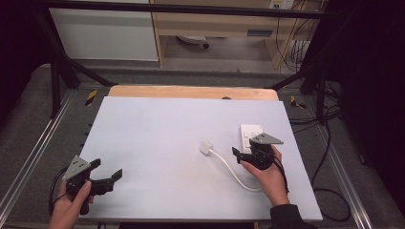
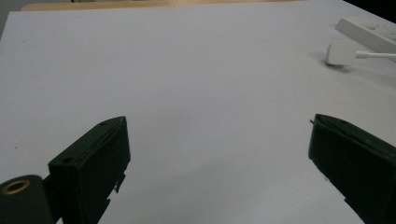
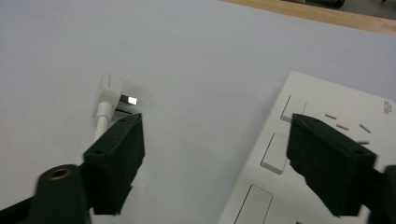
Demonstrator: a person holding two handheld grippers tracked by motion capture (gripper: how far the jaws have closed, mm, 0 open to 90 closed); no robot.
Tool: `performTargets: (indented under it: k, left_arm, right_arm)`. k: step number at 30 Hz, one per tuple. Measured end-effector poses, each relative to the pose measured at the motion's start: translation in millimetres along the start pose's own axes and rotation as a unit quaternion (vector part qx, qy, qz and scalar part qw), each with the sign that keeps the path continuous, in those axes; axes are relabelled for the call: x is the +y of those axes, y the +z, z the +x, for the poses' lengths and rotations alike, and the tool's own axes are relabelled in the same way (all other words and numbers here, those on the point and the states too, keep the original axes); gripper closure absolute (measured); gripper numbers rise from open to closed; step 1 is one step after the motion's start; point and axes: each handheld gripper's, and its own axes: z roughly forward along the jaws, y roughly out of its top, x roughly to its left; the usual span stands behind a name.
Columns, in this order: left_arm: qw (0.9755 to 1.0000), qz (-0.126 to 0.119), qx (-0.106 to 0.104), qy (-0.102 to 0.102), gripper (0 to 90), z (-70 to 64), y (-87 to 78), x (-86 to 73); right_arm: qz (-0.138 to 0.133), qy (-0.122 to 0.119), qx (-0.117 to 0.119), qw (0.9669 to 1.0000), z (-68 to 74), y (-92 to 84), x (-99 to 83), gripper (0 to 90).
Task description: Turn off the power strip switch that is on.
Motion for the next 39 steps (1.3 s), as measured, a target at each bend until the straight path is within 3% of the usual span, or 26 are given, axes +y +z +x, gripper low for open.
performTargets:
  k: [4, 9, 14, 21, 25, 39]
  left_arm:
    - [1.0000, 0.001, 0.001, -0.001, 5.3, -0.1, 0.5, -0.3]
    - [1.0000, 0.003, 0.000, 0.004, 5.3, -1.1, 0.8, -0.2]
    - [1.0000, 0.001, 0.000, 0.001, 5.4, -0.1, 0.1, -0.4]
    - [1.0000, 0.001, 0.000, 0.002, 5.4, -0.6, 0.4, -0.2]
    - [1.0000, 0.001, 0.000, 0.002, 5.4, -0.6, 0.1, -0.3]
    - [1.0000, 0.001, 0.000, 0.002, 5.3, -0.6, 0.3, -0.3]
  right_arm:
    - [-0.007, 0.001, 0.009, 0.9999, 1.5, -1.0, 3.4, 6.9]
    - [-0.013, 0.002, 0.014, 0.9998, 2.8, -1.3, 7.0, 4.0]
    - [-0.026, -0.018, 0.014, 0.9994, 4.8, 0.3, 9.8, 5.1]
    - [-0.015, -0.026, 0.024, 0.9992, 4.4, 0.9, 19.3, 4.1]
    - [-0.016, -0.016, 0.026, 0.9994, 1.2, -0.5, 23.9, 4.0]
    - [-0.038, -0.018, 0.027, 0.9987, -9.8, -15.4, 33.0, 2.9]
